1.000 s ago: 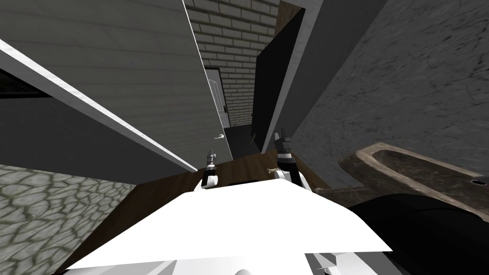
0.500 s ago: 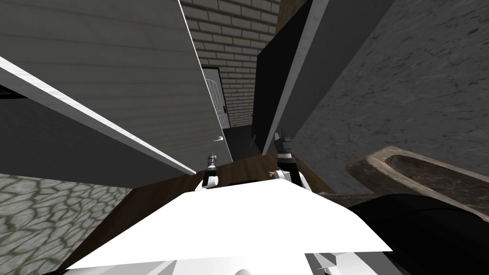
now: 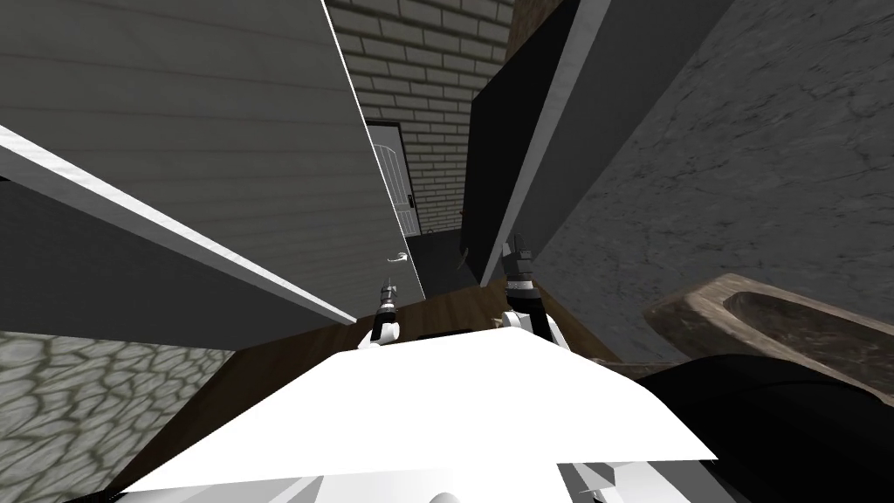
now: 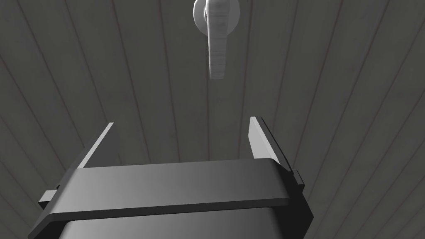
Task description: Push the door open
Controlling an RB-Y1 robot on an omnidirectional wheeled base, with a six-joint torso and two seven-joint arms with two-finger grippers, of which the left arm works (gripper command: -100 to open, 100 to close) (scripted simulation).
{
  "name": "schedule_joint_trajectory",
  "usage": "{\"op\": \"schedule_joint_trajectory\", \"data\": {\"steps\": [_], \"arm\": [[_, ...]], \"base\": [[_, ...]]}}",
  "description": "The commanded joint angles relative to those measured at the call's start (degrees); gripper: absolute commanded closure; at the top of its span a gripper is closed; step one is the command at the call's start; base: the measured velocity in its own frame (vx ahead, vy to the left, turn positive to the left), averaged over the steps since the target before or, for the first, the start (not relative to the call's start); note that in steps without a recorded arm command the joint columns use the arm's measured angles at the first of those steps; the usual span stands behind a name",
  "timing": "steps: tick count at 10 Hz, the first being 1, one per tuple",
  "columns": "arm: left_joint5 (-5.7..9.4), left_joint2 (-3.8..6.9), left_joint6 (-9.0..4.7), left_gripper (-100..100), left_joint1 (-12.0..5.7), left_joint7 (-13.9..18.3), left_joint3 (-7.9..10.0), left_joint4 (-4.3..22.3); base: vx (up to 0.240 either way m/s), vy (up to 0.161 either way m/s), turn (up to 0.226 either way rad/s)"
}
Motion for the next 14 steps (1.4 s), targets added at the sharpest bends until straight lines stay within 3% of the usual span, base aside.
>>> {"op": "schedule_joint_trajectory", "data": {"steps": [1,7,8,14], "arm": [[0.24,0.05,-0.32,-100,-0.73,0.1,0.04,1.8],[0.99,0.07,-1.48,-100,-3.05,0.6,0.15,7.8],[0.91,0.06,-1.05,-100,-2.5,0.4,0.14,6.5],[1.1,0.04,-1.27,-100,-2.81,0.3,0.87,7.4]], "base": [[0.137,-0.003,0.002],[0.107,-0.004,0.0],[0.05,-0.008,0.002],[0.179,0.032,-0.025]]}}
